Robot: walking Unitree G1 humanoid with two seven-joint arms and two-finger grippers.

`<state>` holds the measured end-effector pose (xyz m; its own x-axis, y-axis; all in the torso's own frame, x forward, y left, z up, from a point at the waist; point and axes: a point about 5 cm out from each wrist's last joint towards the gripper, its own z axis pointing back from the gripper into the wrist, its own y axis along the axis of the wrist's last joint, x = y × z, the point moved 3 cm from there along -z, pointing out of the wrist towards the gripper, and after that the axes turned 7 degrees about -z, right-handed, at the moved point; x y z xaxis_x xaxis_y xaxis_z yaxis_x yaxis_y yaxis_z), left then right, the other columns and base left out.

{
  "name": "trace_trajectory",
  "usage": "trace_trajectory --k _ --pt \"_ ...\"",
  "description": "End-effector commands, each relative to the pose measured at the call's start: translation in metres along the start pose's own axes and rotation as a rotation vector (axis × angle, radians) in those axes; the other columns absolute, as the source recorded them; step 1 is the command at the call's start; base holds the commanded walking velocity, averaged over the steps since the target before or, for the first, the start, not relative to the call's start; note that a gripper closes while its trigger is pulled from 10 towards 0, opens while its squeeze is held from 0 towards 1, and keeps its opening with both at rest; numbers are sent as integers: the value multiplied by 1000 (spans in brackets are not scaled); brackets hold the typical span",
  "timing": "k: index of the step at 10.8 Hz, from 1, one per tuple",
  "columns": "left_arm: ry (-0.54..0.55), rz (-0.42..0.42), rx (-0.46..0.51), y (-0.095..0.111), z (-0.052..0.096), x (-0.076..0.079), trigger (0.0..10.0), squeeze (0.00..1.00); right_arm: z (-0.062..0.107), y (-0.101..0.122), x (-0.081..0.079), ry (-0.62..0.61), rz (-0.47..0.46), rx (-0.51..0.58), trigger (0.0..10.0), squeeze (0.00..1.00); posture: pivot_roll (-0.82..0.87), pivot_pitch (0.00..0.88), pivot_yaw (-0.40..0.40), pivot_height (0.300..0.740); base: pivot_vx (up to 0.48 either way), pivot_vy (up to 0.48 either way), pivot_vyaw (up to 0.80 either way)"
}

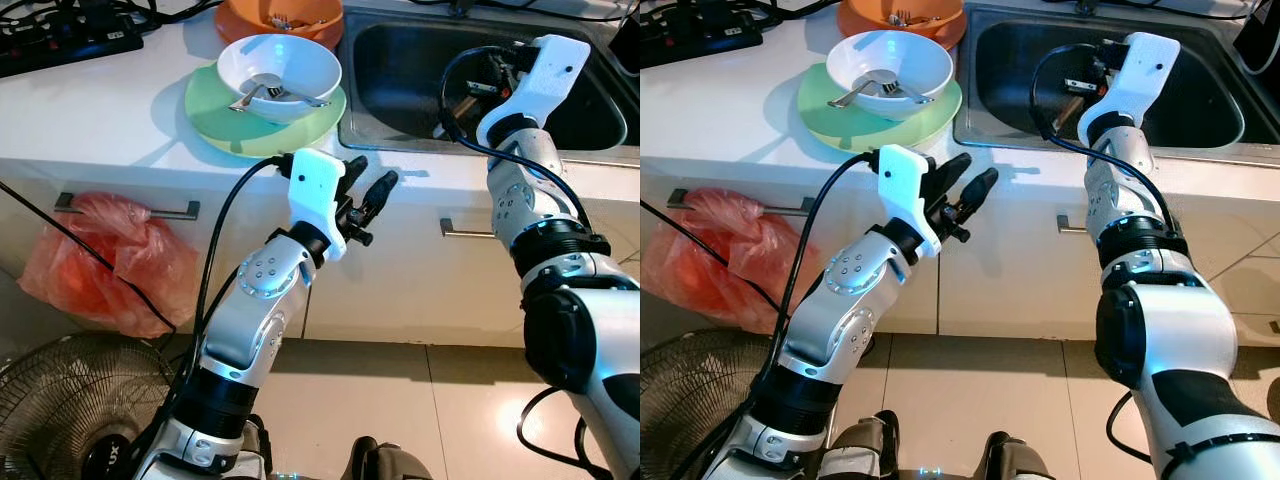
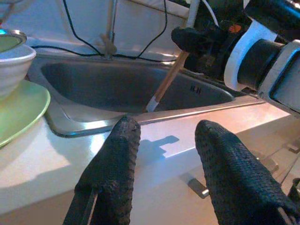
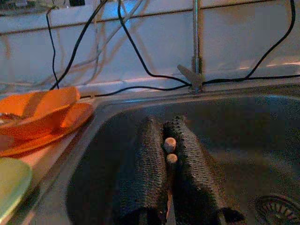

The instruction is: Kitchen organization

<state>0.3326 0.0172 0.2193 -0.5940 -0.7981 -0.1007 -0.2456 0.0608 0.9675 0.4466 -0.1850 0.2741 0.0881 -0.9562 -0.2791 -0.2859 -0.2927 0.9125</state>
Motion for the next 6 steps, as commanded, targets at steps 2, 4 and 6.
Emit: trace_trajectory --k 2,4,6 --pt "-2 0 1 0 1 5 10000 0 -1 2 1 -6 17 -5 10000 0 227 194 -97 740 0 0 0" --pt "7 1 -3 -1 2 5 10000 0 -1 -3 -2 4 22 -20 10000 176 231 197 -101 740 0 0 0" --pt "9 1 -5 -2 2 6 10000 0 2 -12 -4 10 24 -49 10000 176 235 202 -102 740 0 0 0"
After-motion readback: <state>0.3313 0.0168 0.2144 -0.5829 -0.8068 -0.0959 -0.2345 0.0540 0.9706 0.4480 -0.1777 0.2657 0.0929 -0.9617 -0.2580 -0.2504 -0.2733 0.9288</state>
